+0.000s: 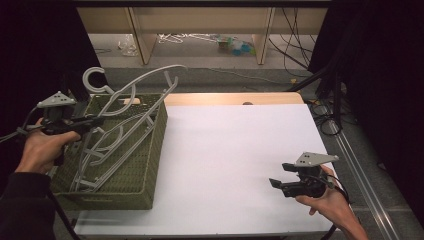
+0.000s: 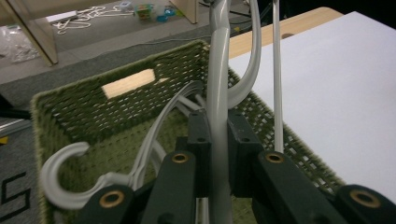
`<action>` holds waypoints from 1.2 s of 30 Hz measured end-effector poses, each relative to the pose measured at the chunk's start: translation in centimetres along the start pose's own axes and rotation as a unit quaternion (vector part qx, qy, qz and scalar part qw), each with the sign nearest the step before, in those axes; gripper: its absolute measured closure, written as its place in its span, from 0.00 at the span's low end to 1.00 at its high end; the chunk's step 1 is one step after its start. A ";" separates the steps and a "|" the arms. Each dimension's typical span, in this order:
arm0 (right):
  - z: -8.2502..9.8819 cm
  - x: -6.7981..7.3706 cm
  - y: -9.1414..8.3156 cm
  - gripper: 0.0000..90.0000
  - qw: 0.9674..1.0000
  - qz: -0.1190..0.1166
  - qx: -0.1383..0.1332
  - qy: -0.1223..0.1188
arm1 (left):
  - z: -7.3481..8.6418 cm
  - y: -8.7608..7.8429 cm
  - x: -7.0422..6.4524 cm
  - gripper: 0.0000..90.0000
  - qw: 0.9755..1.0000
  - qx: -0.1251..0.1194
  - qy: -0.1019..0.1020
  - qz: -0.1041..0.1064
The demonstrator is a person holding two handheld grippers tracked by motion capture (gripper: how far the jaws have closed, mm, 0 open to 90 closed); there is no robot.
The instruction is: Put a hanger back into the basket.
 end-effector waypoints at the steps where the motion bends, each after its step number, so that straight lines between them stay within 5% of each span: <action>1: 0.0 0.0 0.0 0.32 1.000 0.000 0.000 0.000 | 0.2 -0.1 0.4 0.90 1.000 0.001 0.001 -0.003; 18: 0.3 -0.1 0.0 0.32 1.000 -0.001 0.003 0.007 | 3.8 -1.1 4.3 0.90 0.998 0.031 0.001 -0.049; 21: 0.3 -0.1 0.0 0.32 1.000 -0.001 0.003 0.007 | 4.6 -1.0 5.1 0.90 0.996 0.068 0.015 -0.059; 36: 0.4 -0.2 0.0 0.32 1.000 -0.003 0.004 0.010 | 6.1 0.5 6.1 0.90 0.993 0.096 -0.008 -0.075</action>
Point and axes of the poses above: each handheld gripper's, and its own axes: y roughly forward along the jaws, z roughly out of its underside, x roughly to its left, the point moved 2 cm from there along y, roughly forward along the jaws, and after that the axes turned 11 degrees about -y, right-handed, at the moved point
